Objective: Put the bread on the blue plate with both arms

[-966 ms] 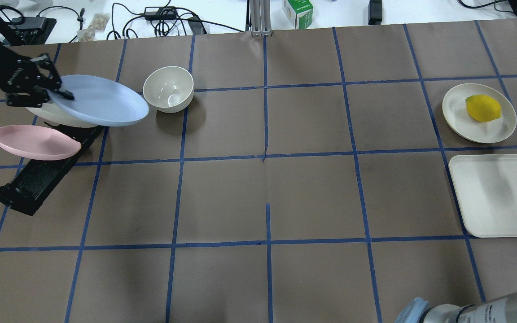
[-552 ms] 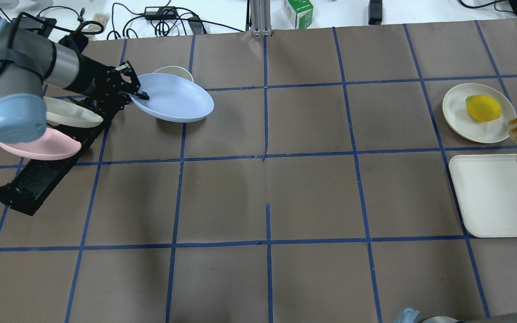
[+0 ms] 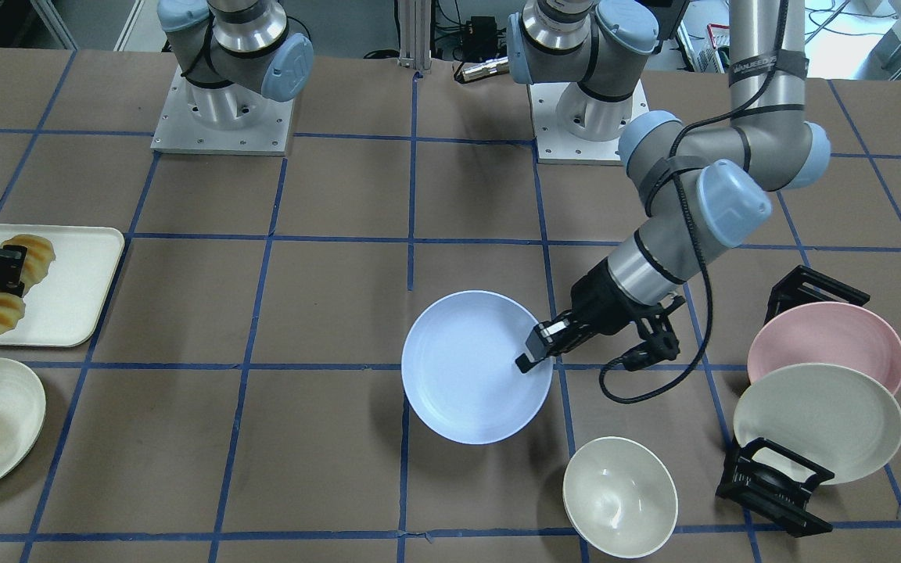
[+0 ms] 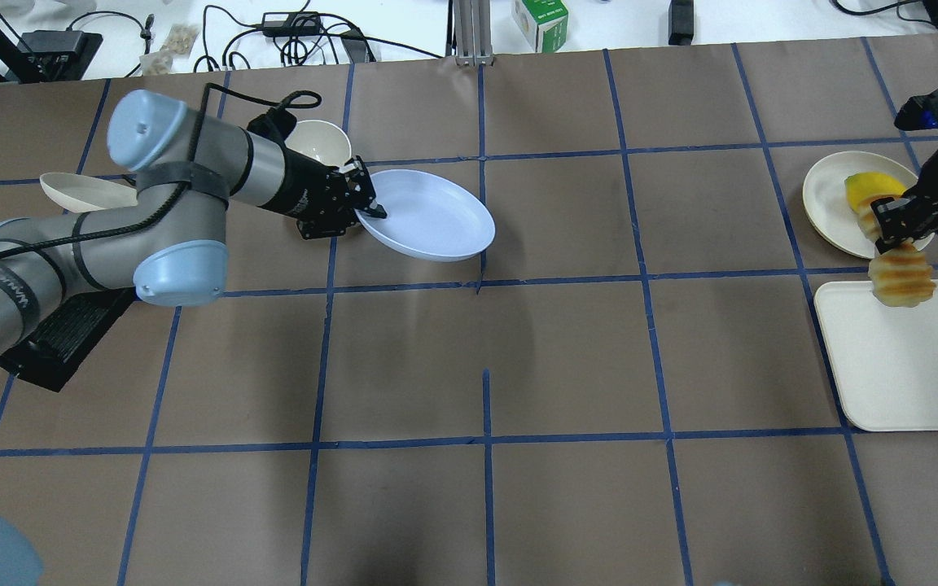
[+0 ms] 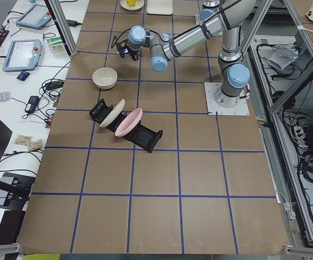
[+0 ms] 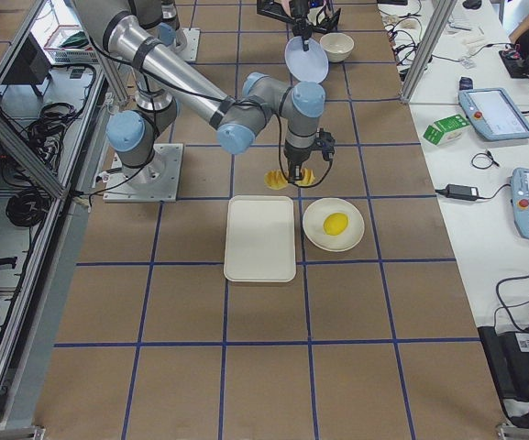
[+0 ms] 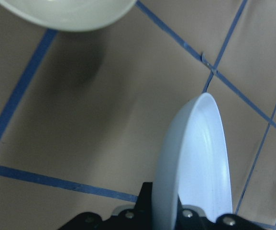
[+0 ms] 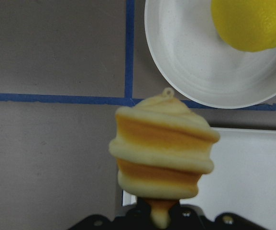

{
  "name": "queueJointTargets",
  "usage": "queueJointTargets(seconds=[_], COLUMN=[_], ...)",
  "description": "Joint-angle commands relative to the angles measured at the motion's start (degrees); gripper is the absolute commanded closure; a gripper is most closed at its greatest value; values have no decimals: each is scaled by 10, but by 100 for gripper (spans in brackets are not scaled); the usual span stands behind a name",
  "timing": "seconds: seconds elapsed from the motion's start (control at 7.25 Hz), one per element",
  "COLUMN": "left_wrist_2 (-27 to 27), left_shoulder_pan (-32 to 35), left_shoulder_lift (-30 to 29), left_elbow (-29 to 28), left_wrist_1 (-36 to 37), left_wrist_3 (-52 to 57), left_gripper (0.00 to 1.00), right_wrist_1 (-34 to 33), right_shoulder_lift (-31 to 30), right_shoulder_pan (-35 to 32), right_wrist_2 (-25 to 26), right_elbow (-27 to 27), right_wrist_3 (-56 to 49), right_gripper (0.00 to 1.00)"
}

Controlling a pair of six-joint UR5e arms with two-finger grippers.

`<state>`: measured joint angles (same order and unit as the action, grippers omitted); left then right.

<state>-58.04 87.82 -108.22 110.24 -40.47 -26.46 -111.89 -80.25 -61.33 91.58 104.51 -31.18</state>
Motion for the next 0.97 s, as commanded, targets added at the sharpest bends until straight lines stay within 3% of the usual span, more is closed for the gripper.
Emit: queueJointTargets(seconds=[0.0, 0.28, 0.55, 0.69, 0.83], left_wrist_2=[2, 2, 3, 2, -1], left_shoulder_pan=[38, 66, 75, 75, 75], left_shoulder_lift=[-33, -57, -77, -88, -96], left_elbow=[1, 1, -5, -6, -14], left_wrist_1=[26, 28, 39, 70, 86], left_wrist_3=[-3, -3, -4, -4, -3], left_gripper=[100, 100, 100, 100, 69], right_wrist_1=[6, 31, 38, 40, 41], right_shoulder_lift=[4, 1, -8, -8, -8], right_shoulder_pan=[-2, -18, -75, -81, -86], right_wrist_2=[-5, -36, -74, -78, -84], right_elbow=[3, 0, 3, 6, 18], right_wrist_3=[8, 30, 75, 88, 89], right_gripper=[97, 97, 98, 98, 98])
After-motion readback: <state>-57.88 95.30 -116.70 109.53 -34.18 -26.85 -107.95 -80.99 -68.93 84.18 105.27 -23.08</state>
